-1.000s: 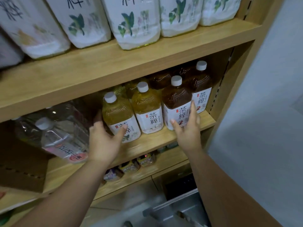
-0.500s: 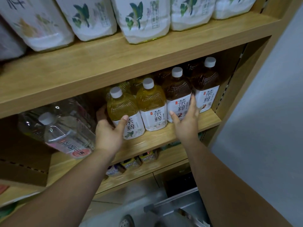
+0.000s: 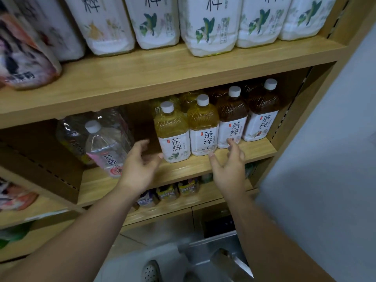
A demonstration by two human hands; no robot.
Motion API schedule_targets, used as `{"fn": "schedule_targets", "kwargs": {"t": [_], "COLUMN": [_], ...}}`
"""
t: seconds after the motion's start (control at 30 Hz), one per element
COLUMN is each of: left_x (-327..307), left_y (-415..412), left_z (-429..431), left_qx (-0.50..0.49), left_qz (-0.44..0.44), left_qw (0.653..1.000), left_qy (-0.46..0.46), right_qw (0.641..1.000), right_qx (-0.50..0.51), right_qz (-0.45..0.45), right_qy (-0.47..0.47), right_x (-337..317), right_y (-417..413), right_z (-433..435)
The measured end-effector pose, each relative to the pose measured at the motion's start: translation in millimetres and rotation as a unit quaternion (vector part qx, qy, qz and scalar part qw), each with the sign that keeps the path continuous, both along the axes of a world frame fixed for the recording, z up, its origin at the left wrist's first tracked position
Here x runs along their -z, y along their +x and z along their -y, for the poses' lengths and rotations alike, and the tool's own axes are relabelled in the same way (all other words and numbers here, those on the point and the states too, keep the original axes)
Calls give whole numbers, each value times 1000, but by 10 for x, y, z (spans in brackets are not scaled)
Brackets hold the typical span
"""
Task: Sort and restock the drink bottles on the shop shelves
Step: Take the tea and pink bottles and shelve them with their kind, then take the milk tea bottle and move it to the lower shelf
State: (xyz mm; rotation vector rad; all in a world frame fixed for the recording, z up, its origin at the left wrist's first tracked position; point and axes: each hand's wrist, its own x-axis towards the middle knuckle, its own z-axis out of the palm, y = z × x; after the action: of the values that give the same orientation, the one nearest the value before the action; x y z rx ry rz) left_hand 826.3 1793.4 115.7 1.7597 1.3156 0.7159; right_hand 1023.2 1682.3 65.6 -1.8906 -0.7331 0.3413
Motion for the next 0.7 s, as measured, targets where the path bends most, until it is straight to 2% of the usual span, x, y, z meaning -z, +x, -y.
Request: {"fn": "schedule_targets", "kwargs": {"t": [0.1,0.2,0.3,0.4,0.57,0.63,0.7], "left_x": [-96,-352,-733,-1132,-1672,-1813,-1913], "left_y": [-313,-668,-973,-1306,-1667,-1744,-1779], "left_z": [168,271,308,299,157,55,-59], "left_qx": [-7,-40,-108,-174,-193,-183,-158], "left_qz": [8,30,80,144,191,185,150], "left_qw": [1000,996,977,952,928,933,946], "left_qy": [13,76,165,207,256,249,240], "right_qw": [998,990,971,946,902,897,912], "right_qx": [-28,-85,-140,-186,-206,-221,-234], "right_qz": [12,18,53,73,147,155,143], "right_qy": [49,112,186,254,349,350,305], "right_x": [-177,-593,-1061,-1523,-2227,-2441,-2576], "right_y": [-298,-642,-988,-1371,-1753,-1845,-1889], "right_z": [-7,-127,-282,-454,-688,-838,-1068]}}
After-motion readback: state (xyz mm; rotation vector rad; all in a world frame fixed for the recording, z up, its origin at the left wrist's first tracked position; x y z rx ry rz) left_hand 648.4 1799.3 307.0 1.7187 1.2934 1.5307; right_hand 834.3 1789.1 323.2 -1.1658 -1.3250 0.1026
